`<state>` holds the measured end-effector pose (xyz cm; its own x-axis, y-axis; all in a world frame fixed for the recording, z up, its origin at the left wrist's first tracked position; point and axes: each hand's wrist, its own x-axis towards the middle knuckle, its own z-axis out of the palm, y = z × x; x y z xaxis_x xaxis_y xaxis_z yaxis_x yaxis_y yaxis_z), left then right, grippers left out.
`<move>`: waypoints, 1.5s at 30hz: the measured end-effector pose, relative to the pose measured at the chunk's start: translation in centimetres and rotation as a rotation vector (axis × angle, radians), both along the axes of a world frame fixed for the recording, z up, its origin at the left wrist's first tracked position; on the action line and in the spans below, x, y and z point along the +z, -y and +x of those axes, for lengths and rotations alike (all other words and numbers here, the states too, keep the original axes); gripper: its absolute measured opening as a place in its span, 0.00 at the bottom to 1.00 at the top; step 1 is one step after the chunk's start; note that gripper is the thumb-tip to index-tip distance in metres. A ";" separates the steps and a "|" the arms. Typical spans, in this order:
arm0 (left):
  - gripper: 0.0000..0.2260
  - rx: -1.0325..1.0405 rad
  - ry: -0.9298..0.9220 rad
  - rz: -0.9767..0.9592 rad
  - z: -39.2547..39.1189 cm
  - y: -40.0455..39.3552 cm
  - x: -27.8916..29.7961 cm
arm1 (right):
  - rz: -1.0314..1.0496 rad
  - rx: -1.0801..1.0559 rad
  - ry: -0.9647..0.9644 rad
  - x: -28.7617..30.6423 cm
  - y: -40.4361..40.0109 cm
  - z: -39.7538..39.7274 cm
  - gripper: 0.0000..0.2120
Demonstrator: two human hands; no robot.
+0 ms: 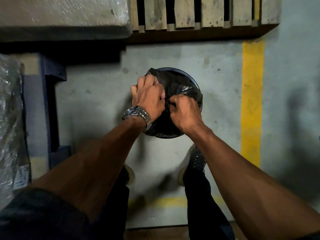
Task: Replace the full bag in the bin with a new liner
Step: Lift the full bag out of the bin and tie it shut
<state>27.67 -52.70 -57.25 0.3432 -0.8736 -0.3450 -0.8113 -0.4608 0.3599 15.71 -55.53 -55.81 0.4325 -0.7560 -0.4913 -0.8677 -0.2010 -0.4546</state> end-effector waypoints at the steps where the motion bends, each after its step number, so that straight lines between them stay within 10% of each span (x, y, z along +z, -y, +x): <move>1: 0.05 0.039 -0.028 -0.019 0.0 -0.2 -0.1 | 0.005 -0.008 -0.001 -0.1 0.0 0.0 0.08; 10: 0.23 -0.046 -0.120 0.064 -0.3 -3.0 -0.5 | 0.059 -0.139 0.056 -0.4 -0.3 0.3 0.09; 24: 0.13 -0.099 -0.044 0.079 0.3 -1.8 -1.1 | 0.022 -0.374 0.232 -0.9 -1.6 0.0 0.09; 35: 0.10 -0.076 -0.047 0.237 0.1 0.6 -1.1 | -0.413 0.025 -0.016 -3.2 -3.7 -1.5 0.17; 45: 0.09 0.033 -0.161 0.113 0.4 -2.5 -0.3 | -0.284 0.126 -0.124 -3.1 -1.6 -0.8 0.06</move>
